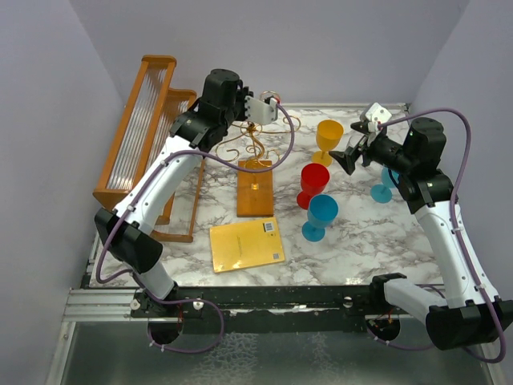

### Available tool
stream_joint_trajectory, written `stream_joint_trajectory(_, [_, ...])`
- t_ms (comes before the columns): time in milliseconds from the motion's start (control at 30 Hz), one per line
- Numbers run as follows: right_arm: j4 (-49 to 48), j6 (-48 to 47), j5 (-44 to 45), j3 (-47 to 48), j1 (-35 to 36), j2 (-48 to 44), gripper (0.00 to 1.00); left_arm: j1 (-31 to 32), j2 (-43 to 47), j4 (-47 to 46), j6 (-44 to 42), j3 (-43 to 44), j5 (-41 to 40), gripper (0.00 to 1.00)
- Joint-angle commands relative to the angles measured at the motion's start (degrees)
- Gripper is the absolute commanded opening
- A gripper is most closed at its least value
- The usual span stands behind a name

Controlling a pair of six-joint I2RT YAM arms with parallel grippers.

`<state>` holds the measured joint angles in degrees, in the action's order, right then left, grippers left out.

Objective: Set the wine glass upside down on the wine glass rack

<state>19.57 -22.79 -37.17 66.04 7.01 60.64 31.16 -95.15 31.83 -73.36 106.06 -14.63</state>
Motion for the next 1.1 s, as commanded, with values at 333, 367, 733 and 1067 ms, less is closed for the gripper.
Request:
stream_joint_trajectory(333, [-2.3, 0.2, -1.6, -1.1, -0.3, 0.3, 0.92, 0.1, 5.2, 0.3, 3.8, -3.4, 3.3, 0.00])
stream_joint_trajectory(367, [-2.4, 0.1, -1.7, -1.2, -0.4, 0.3, 0.92, 0.2, 5.0, 0.8, 4.4, -2.9, 3.7, 0.00])
stream_joint_trajectory(733, [-2.7, 0.1, -2.0, -1.6, -0.4, 0.3, 0.92, 0.1, 4.1, 5.3, 8.0, -1.5, 6.7, 0.11])
stream_joint_trajectory(1067, [-2.8, 0.0, -2.1, -1.7, -0.4, 0.3, 0.93, 0.1, 4.8, 5.4, 9.2, -1.9, 8.0, 0.21])
